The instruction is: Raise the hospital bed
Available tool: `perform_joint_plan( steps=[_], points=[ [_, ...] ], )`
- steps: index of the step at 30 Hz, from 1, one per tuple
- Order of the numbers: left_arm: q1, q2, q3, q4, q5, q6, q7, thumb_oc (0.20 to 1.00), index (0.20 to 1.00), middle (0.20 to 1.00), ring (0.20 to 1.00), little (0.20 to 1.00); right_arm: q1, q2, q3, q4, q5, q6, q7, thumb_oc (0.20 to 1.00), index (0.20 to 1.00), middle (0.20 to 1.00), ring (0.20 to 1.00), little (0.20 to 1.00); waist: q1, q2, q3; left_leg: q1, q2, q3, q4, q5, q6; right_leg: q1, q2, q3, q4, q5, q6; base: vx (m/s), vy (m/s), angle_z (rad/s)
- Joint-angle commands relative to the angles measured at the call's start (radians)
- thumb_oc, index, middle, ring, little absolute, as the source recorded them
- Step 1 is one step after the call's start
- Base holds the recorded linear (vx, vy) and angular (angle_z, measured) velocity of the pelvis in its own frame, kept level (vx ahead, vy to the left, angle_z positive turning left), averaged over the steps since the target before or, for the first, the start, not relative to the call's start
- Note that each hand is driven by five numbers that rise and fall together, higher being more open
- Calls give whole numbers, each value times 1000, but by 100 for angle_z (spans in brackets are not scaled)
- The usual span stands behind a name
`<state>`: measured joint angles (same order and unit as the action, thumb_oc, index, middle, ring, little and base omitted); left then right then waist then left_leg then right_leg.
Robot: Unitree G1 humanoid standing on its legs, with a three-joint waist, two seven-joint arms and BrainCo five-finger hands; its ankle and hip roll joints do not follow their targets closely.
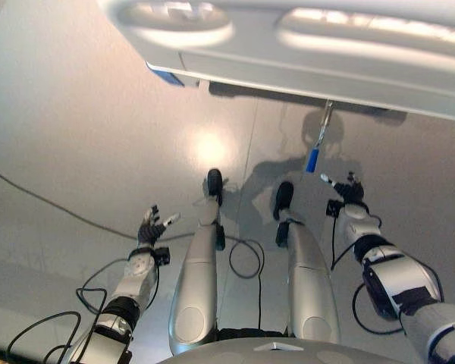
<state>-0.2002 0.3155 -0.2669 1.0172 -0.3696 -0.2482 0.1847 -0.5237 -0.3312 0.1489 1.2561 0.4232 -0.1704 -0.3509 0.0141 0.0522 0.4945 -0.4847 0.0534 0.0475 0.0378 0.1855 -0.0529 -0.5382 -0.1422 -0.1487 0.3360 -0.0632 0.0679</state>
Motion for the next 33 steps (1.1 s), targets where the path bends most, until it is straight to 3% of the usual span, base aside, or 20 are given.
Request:
perform_joint_plan(
  steps=[1, 12, 19, 33],
  points=[
    [8, 9, -17, 53, 110, 8, -24, 1000, 1000, 1000, 1000, 1000, 88, -7, -15, 27, -56, 11, 22, 1000, 1000, 1000, 1000, 1000, -28, -30, -71, 28, -55, 6, 85, -125, -8, 89, 22, 3, -201, 135, 74, 129, -10, 0],
    [94, 5, 107, 174, 238, 20, -24, 1000, 1000, 1000, 1000, 1000, 398, 44, -36, -35, -225, 17, 106, 1000, 1000, 1000, 1000, 1000, -55, -82, -305, 366, -27, 26, -63, -122, -15, 403, 35, 2, -323, 133, 93, 100, 22, -3],
    [151, -24, 100, 189, 327, 32, -54, 1000, 1000, 1000, 1000, 1000, 477, 69, -44, -29, -260, 26, 141, 1000, 1000, 1000, 1000, 1000, -63, -85, -406, 488, -30, 48, -109, -143, -8, 511, 40, 19, -358, 122, 92, 85, 41, -4],
    [181, -55, 119, 235, 317, 49, -103, 1000, 1000, 1000, 1000, 1000, 477, 81, -77, 28, -221, 39, 158, 1000, 1000, 1000, 1000, 1000, -56, -70, -453, 558, -33, 55, -125, -156, -6, 591, 39, 18, -391, 122, 86, 27, 21, -3]
  ],
)
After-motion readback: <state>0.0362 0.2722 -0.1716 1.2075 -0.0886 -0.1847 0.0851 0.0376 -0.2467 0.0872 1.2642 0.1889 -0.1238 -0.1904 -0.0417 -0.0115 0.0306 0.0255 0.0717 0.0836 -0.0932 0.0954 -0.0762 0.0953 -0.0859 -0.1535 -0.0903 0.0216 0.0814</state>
